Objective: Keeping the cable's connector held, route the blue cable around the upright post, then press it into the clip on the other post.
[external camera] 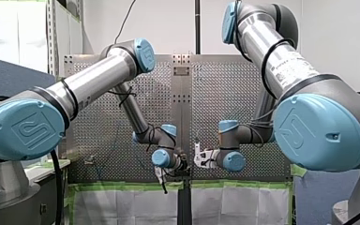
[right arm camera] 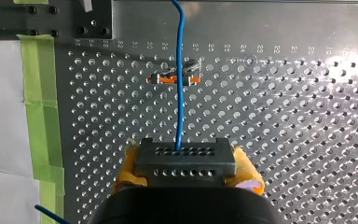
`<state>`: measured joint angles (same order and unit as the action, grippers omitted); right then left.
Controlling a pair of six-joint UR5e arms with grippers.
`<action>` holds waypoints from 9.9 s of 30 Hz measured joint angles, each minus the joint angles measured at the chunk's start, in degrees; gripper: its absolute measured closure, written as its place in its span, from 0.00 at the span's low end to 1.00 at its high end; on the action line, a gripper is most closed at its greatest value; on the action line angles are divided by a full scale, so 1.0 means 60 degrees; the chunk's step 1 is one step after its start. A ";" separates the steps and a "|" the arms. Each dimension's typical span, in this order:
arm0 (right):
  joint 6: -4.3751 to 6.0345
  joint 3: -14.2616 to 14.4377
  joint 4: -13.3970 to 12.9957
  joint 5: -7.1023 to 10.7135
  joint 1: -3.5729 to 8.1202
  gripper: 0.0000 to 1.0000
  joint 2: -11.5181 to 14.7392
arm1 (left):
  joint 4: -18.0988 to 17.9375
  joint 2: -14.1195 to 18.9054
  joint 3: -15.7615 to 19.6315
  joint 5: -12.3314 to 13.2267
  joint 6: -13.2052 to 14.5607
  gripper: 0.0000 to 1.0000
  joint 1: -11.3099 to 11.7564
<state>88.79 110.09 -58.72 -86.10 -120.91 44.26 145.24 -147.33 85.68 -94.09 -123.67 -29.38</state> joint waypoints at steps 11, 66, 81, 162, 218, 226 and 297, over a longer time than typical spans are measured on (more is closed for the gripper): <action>-0.0005 0.0000 0.0001 0.0008 -0.0001 1.00 0.0000 | 0.0068 0.0000 -0.0001 -0.0064 0.0237 0.07 0.0003; -0.0539 0.0064 0.0086 -0.0582 0.0256 1.00 -0.0490 | -0.0073 0.0011 -0.0001 -0.2569 0.1701 1.00 -0.0914; -0.0343 -0.0007 -0.0955 0.0384 0.0804 1.00 -0.0569 | -0.0681 0.0012 -0.0001 -0.2767 0.1984 1.00 -0.0830; -0.0241 -0.2056 -0.0307 0.2269 0.2668 1.00 -0.1314 | 0.0112 0.0000 -0.0933 -0.0938 0.3982 1.00 0.0000; -0.0179 -0.3710 0.0443 0.2378 0.3092 1.00 -0.1770 | 0.0522 0.0000 -0.1811 -0.1367 0.4016 1.00 0.0348; -0.0197 -0.3762 0.0496 0.2395 0.3112 1.00 -0.1782 | 0.0604 0.0000 -0.1872 -0.1328 0.4035 1.00 0.0308; -0.0249 -0.3765 0.0855 0.2381 0.3241 1.00 -0.1816 | 0.3970 0.0920 -0.1393 -0.0007 0.5706 0.00 -0.0410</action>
<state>87.29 87.50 -53.59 -71.82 -101.46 33.37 169.05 -141.81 77.32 -94.13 -89.44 -31.83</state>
